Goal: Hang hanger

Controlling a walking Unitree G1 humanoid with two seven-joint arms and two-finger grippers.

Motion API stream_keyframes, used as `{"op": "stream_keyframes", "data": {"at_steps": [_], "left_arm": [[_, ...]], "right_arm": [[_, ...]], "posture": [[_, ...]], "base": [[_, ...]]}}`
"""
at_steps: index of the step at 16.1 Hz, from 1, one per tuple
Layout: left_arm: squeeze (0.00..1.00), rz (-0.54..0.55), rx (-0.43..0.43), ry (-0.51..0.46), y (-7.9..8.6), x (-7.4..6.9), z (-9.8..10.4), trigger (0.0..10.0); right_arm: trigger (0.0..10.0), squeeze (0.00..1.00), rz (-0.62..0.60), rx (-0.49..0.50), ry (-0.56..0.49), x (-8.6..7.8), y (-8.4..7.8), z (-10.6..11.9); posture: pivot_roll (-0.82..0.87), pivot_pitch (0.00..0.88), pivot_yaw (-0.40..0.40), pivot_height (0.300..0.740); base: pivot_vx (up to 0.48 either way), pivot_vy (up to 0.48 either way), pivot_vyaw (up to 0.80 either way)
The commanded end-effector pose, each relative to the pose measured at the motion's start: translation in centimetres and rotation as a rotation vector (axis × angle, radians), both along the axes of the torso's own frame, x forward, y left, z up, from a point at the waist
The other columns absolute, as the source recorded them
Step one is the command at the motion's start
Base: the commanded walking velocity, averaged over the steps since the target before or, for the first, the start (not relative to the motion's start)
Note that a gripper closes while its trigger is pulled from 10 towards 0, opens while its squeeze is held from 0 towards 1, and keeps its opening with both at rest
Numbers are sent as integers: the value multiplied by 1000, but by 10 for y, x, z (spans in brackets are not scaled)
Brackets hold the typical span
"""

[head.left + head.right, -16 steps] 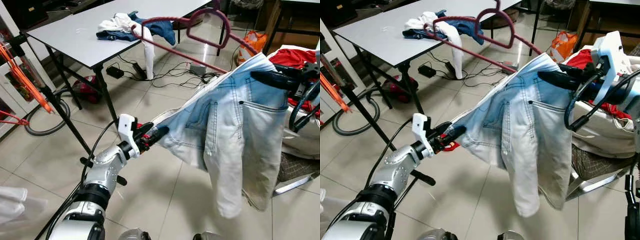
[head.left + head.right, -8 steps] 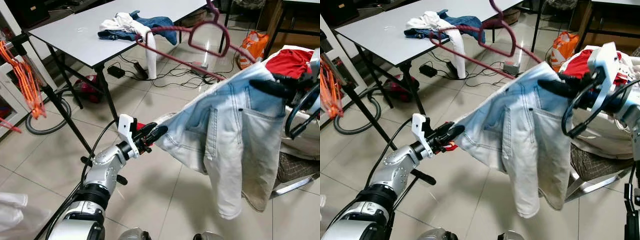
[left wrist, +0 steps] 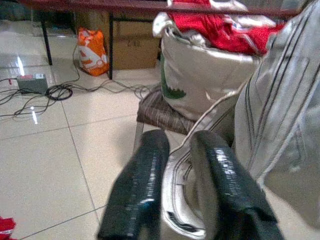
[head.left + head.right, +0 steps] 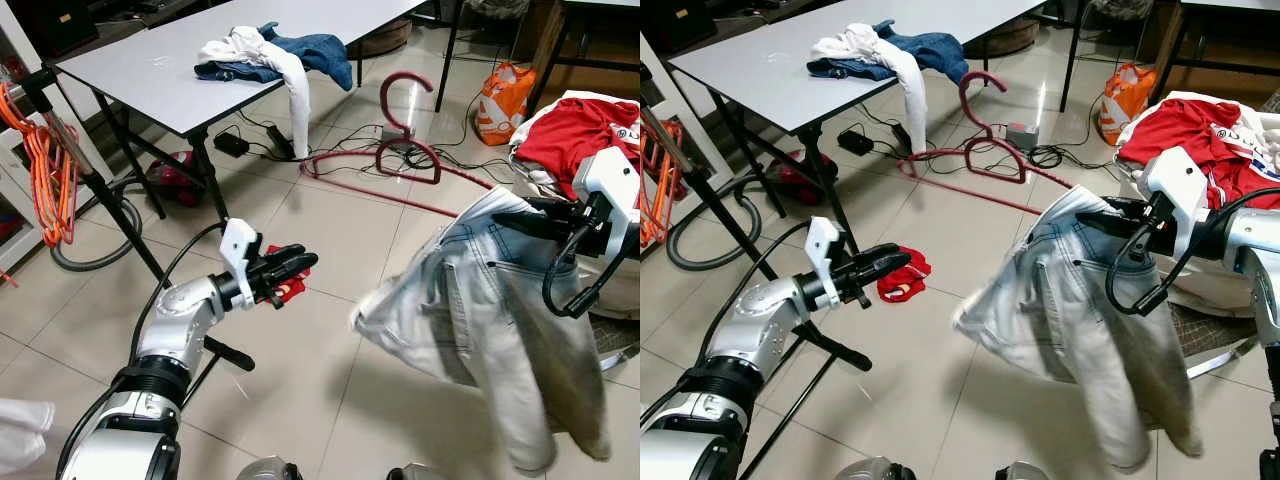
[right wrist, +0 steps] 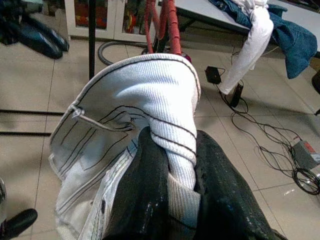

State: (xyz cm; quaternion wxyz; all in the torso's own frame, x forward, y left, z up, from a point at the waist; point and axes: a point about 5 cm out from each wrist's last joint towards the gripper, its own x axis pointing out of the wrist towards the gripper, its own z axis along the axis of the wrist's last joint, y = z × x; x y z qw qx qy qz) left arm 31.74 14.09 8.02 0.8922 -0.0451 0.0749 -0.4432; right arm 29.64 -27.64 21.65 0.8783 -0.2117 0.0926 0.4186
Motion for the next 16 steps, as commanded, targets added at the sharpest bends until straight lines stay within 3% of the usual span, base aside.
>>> {"op": "stream_keyframes", "data": {"at_steps": [1, 3, 4, 7, 9, 10, 11, 12, 13, 16], "left_arm": [[0, -5, 56, -4, -7, 0, -3, 10000], [0, 15, 48, 23, -14, -2, -9, 10000], [1000, 52, 40, 41, -19, -4, -16, 10000], [1000, 103, 37, 53, -20, -6, -21, 10000], [1000, 131, 41, 50, -18, -4, -21, 10000], [0, 161, 26, 59, -17, -1, -18, 10000], [0, 178, 17, 63, -15, 1, -17, 10000], [0, 277, -66, 94, -8, 9, -11, 10000], [0, 333, -105, 100, -4, 13, -8, 10000], [0, 334, -48, 66, -1, 14, -7, 10000]], "right_arm": [[0, 0, 31, 50, -106, 3, 6, 21], [0, 0, 32, 51, -110, 4, 7, 21], [0, 0, 25, 37, -84, 3, 5, 11], [0, 0, 1, -54, -24, 1, -1, -12], [0, 0, -21, -47, -19, 3, -1, -18], [0, 0, -78, 18, -55, 10, 3, -17], [0, 0, -111, 46, -72, 14, 5, -16], [0, 0, -191, 110, -111, 23, 16, -18], [0, 0, -197, 141, -119, 25, 26, -21], [0, 0, -133, 143, -77, 21, 32, -29]], "posture": [[-198, 0, 99, 740], [-199, 0, 97, 740], [-201, 0, 95, 740], [-199, 0, 95, 740], [-195, 0, 95, 740], [-192, 0, 92, 740], [-191, 0, 92, 740], [-186, 0, 94, 740], [-184, 0, 95, 740], [-178, 0, 96, 740]], "base": [[0, 0, 0], [0, 0, 0], [0, 0, 0], [0, 0, 0], [0, 0, 0], [0, 0, 0], [0, 0, 0], [0, 0, 0], [0, 0, 0], [0, 0, 0]]}}
